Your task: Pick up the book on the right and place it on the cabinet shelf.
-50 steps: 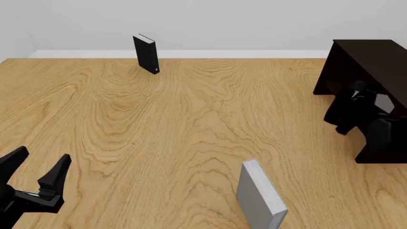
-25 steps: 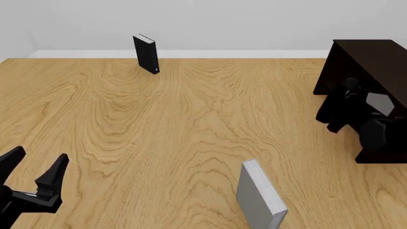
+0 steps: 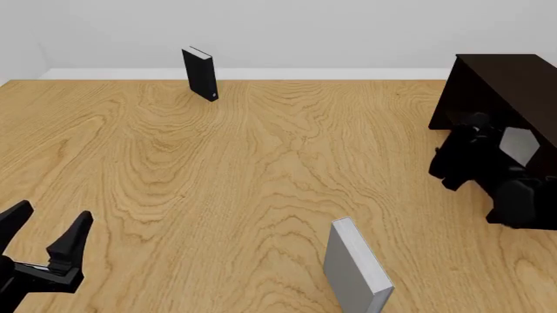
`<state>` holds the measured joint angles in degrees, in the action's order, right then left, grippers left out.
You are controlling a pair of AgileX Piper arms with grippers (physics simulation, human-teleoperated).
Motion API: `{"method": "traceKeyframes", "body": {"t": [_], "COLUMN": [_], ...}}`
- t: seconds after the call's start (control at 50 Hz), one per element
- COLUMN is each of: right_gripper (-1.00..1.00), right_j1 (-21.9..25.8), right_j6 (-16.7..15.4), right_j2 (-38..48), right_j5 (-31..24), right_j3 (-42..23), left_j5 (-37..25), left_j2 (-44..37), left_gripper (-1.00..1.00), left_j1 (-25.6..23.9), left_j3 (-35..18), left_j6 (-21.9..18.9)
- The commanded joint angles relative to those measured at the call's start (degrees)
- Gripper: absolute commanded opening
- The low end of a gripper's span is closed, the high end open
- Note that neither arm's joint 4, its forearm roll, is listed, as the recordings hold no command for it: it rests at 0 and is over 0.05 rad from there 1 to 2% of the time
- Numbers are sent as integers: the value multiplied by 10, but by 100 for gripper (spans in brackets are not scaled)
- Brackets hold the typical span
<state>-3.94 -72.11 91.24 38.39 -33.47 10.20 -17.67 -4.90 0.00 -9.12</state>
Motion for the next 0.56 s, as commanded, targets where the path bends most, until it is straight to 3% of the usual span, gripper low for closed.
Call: {"method": "traceKeyframes", "body": {"t": [0.02,0.24,0.38,0.56], "right_gripper": [100,100,100,100], "right_j1": [10,22,30,45], "right_j6": [14,40,73,88], "right_j2": [-32,-69,-114,-155], "right_j5": [9,4,-13,-13], "right_j3": [30,50,56,84], "left_j5": [-2,4,9,19], "left_j2": [1,-3,-8,-17], "left_gripper": [100,100,100,100], "left_j1": [0,0,0,1], "left_j3": [0,0,0,0], "left_j6": [-1,-1,0,-1]}}
